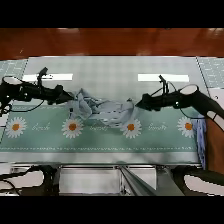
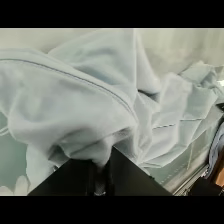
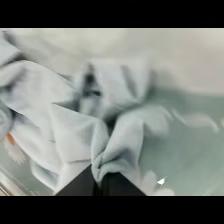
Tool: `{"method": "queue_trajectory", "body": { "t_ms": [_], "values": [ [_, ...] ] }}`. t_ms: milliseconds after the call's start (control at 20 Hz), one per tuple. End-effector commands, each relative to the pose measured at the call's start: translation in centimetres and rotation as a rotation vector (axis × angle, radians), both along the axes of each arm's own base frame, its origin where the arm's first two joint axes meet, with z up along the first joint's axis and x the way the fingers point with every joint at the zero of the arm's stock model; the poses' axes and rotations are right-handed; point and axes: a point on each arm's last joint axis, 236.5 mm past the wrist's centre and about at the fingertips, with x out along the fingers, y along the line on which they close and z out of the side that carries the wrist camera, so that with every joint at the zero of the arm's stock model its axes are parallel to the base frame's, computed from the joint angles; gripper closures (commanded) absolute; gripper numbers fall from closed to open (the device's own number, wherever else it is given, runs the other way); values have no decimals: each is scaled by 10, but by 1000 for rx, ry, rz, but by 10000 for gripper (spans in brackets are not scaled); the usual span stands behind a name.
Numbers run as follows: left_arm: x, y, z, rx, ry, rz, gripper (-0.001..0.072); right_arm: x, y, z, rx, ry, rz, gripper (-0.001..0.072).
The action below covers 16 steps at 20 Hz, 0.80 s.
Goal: Fold the shirts.
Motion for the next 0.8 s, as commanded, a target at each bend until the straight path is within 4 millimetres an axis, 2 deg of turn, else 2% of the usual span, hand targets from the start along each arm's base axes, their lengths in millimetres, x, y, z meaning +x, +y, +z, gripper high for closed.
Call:
{"method": "queue_trajectory", "body": {
  "t_ms": [0, 50, 100, 200, 300, 350, 400, 450, 550, 650, 750],
  "values": [
    [21, 0, 77, -10, -186, -23, 681, 36, -17, 77, -112, -163, 68, 681],
    [31, 2, 122, -4, -299, -12, 681, 53, -28, 119, -145, -262, 51, 681],
    [37, 3, 170, 8, -416, 10, 681, 63, -38, 171, -184, -378, 43, 681],
    [34, 5, 261, 53, -651, 51, 681, 63, -51, 279, -256, -618, 27, 681],
    [13, 5, 352, 102, -898, 81, 681, 41, -63, 379, -311, -852, -24, 681],
    [-4, 5, 391, 134, -1007, 92, 681, 24, -72, 420, -343, -949, -60, 681],
    [-23, 4, 420, 172, -1095, 97, 681, 2, -82, 457, -383, -1043, -100, 681],
    [-42, 4, 441, 206, -1158, 101, 681, -21, -93, 484, -421, -1117, -142, 681],
    [-77, 7, 463, 275, -1219, 137, 681, -65, -115, 513, -492, -1194, -225, 681],
    [-109, 17, 465, 360, -1210, 184, 681, -109, -138, 522, -561, -1207, -293, 681],
    [-138, 28, 458, 446, -1179, 226, 681, -145, -146, 520, -589, -1196, -312, 681]
  ]
}}
